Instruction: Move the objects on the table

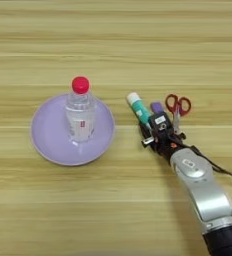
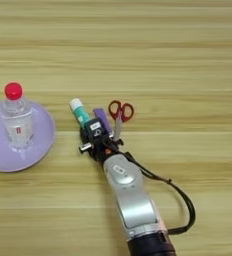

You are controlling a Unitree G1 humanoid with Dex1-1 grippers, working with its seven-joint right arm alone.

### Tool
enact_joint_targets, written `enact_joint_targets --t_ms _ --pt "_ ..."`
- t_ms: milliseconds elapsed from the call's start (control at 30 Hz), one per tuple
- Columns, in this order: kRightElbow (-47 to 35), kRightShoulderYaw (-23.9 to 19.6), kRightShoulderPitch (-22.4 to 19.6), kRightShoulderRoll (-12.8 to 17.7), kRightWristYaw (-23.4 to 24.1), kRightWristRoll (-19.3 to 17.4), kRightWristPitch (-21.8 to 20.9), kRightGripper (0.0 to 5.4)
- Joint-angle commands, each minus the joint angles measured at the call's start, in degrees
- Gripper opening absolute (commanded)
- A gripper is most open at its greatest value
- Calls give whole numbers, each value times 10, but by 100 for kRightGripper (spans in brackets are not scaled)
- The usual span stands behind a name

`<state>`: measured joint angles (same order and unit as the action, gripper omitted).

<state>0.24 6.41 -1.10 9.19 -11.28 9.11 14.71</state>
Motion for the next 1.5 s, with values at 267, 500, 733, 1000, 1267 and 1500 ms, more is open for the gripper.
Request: enact_joint_targets --t_ms 267,500,733,1000,1267,1500 --pt "-63 -40 -24 5 20 -12 -4 167" --pt "-75 -76 -28 12 25 -22 -2 167" --pt "-65 -119 -34 26 45 -23 9 167" --pt "-20 -154 -44 50 80 -6 27 167" --pt "37 -166 -59 65 96 -5 17 167" --pt "60 -163 -64 67 101 -4 10 167"
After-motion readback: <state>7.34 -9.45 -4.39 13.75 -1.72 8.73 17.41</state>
